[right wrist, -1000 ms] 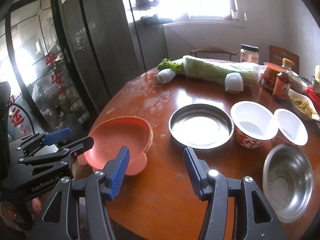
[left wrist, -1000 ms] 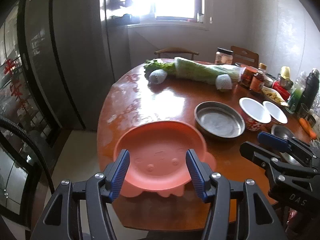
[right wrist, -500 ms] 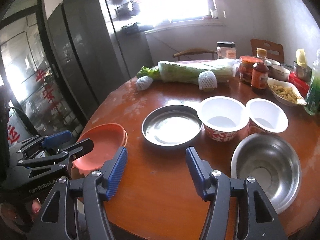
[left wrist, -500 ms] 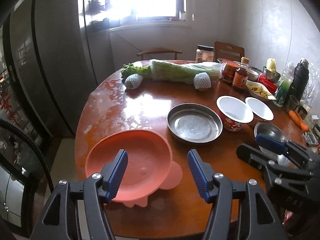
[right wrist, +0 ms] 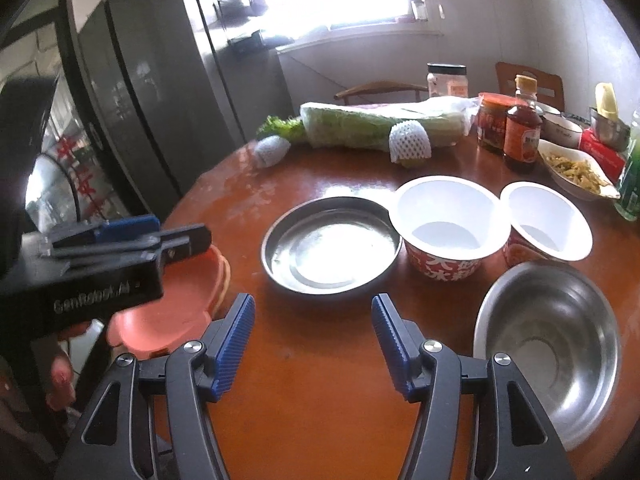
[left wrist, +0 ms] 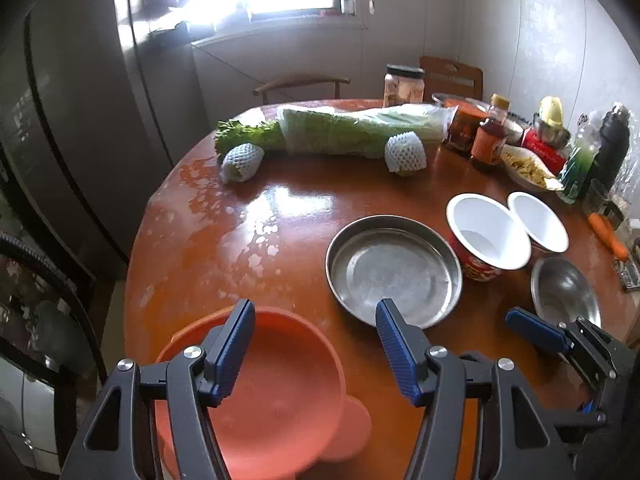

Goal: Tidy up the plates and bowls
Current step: 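Move the left tool to the shallow steel tray and close on its rim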

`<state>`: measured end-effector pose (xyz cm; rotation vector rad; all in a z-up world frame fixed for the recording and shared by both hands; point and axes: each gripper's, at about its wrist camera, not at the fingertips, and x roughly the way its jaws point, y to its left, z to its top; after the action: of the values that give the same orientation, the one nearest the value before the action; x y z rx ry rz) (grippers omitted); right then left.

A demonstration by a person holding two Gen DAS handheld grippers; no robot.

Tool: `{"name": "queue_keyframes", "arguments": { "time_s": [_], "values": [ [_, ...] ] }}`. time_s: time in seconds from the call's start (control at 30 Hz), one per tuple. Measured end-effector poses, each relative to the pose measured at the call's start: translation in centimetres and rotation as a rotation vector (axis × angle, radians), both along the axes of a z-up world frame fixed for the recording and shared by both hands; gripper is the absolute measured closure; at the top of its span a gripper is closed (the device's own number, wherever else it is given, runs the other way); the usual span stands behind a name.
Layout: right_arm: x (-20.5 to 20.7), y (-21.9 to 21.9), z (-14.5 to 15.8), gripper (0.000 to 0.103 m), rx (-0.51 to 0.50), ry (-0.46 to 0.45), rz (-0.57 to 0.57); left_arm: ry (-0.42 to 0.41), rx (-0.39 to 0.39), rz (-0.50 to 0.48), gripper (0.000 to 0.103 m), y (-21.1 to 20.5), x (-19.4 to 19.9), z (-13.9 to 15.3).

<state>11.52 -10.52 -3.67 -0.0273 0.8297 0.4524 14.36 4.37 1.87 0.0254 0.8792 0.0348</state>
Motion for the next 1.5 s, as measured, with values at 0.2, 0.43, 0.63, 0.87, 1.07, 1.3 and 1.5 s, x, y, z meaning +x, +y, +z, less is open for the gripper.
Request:
{"name": "queue_keyframes", "arguments": {
  "time_s": [0.2, 0.43, 0.63, 0.87, 1.07, 1.3, 1.5],
  "values": [
    [2.8, 0.6, -1.8, 0.040, -0.022, 0.042, -0.048, 0.069, 0.017, -0.020, 0.038, -0.4, 4.6, -1.5],
    [5.7, 0.2, -3.2, 0.040, -0.057, 0.075, -0.119, 0.141, 0.020, -0.038, 0.036, -1.1, 8.6, -3.5],
    [7.5, 0.8, -4.2, 0.040, -0.076, 0.104, -0.113, 0.208, 0.004, -0.006, 0.036, -0.3, 10.4, -6.0],
    [8.8, 1.1, -5.4, 0.040, -0.084, 0.138, -0.117, 0.230, -0.015, -0.035, 0.046, -0.5, 11.1, -6.9],
    [8.9, 1.7, -5.7, 0.040, -0.105, 0.127, -0.102, 0.269, -0.058, -0.064, 0.063, -0.8, 11.5, -7.8],
    [8.5, 1.9, -5.5, 0.051, -0.120, 0.088, -0.098, 0.265, -0.082, -0.068, 0.068, -0.7, 10.9, -7.7],
    [7.6, 1.8, -5.0, 0.052, -0.106, 0.074, -0.089, 0.232, -0.080, -0.069, 0.068, -0.2, 9.4, -6.8]
  ]
}}
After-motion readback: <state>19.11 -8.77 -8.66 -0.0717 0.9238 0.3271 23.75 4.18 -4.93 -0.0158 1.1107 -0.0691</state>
